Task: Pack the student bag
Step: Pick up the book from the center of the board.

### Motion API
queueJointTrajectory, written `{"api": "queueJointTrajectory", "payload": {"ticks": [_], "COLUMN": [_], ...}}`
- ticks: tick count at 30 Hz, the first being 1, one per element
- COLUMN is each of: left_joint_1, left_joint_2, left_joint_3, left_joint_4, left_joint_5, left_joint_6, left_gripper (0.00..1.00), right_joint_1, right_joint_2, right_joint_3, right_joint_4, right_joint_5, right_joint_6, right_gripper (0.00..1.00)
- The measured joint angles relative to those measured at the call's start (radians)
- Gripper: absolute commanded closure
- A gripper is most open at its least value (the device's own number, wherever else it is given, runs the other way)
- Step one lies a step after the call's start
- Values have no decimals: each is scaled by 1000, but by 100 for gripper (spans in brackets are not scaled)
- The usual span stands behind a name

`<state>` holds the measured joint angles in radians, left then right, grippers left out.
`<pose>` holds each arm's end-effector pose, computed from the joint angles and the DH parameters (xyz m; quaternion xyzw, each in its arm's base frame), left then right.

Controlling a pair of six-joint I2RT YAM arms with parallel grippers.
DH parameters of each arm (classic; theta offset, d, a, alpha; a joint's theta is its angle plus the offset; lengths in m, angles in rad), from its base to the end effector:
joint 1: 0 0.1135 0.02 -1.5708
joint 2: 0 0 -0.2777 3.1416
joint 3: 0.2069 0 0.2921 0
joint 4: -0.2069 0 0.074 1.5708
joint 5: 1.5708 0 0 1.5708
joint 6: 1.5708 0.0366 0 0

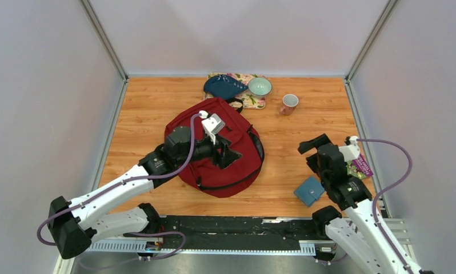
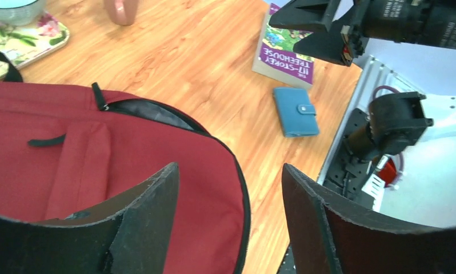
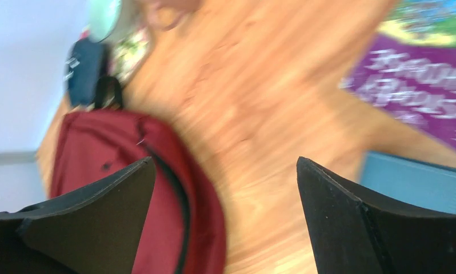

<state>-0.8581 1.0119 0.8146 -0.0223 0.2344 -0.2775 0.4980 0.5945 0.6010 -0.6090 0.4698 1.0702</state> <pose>0.1713 -0.2112 0.3279 0.2919 0.7216 -0.4109 0.4745 0.1514 0.0634 0.2705 0.3469 0.7952 0.1738 0.4660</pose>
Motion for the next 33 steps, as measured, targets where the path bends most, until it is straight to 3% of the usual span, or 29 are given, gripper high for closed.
{"api": "queueJointTrajectory", "payload": {"ticks": [7,14,23,33], "left_joint_1": [0,-3,-23,-74], "left_joint_2": [44,418,948,1373], "left_joint_3": [39,291,628,1022], "left_joint_4": [50,193,329,357], "left_joint_5": [72,225,442,503], "left_joint_6": [-4,-13,-76,-113], "left_gripper": [25,23,22,21], "right_joint_1": [-395,-698,-842,-982], "right_joint_2": [-8,200,320,348], "right_joint_3": [26,120,174,90], "right_joint_4": [-234,-355,-380,-290], "right_joint_5": [-71,-139,-102,-119], "right_joint_6": [-78,-153,-160,-223], "right_gripper": [1,0,0,0]}}
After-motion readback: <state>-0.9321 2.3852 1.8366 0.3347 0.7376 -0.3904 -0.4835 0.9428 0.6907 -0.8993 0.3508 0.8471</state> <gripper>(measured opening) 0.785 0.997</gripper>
